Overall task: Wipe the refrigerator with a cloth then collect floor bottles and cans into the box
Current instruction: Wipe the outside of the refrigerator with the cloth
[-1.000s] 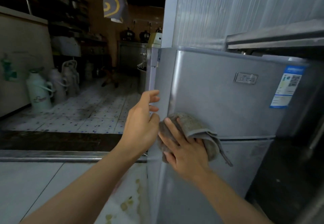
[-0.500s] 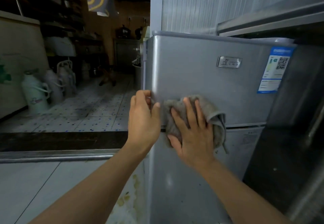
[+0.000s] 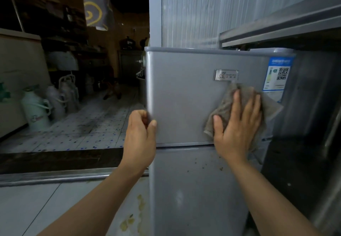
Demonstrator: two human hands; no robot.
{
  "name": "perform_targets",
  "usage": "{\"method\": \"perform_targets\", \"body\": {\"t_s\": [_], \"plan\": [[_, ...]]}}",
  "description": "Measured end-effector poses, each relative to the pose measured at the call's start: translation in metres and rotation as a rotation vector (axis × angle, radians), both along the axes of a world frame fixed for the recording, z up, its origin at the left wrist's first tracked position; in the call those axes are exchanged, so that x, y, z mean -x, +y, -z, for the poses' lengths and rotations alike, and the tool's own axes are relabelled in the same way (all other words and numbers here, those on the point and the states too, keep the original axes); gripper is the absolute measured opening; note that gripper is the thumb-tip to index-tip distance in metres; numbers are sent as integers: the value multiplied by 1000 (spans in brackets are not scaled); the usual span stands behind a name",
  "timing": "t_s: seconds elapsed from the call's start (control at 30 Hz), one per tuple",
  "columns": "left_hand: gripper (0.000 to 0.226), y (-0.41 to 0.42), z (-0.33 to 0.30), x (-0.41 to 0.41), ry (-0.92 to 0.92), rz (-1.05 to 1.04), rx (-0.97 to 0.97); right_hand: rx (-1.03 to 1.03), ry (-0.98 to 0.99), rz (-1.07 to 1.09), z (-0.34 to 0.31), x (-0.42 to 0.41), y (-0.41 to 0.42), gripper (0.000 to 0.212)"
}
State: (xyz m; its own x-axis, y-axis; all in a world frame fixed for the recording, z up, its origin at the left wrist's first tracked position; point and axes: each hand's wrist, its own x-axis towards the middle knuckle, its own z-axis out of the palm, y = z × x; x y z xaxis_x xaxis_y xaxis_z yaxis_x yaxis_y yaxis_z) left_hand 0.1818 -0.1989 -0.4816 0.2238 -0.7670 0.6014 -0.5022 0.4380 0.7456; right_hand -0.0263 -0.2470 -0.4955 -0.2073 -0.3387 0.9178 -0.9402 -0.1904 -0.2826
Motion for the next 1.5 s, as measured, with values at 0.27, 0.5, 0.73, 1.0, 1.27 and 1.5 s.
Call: {"method": "perform_targets", "body": {"t_s": [0.27,0.5,0.73,1.0,1.27,1.5], "plan": [[5,-2,2,1,18,12,22,-15,-308,29,3,-40,5,73],[6,-2,3,1,36,11,49,19,98,-12,36,-21,2,72],[5,-7,11,4,72,0,103,-11,-584,37,26,52,-16,72],[7,-6,13,6,93,-7,120,-106,-512,1,62,-70,19,78],[10,17,50,-10,30,80,-109,-104,-428,-32,71,-43,21,72],[10,3,58,-16,13,79,-60,-92,-644,-7,63,-69,13,66]]}}
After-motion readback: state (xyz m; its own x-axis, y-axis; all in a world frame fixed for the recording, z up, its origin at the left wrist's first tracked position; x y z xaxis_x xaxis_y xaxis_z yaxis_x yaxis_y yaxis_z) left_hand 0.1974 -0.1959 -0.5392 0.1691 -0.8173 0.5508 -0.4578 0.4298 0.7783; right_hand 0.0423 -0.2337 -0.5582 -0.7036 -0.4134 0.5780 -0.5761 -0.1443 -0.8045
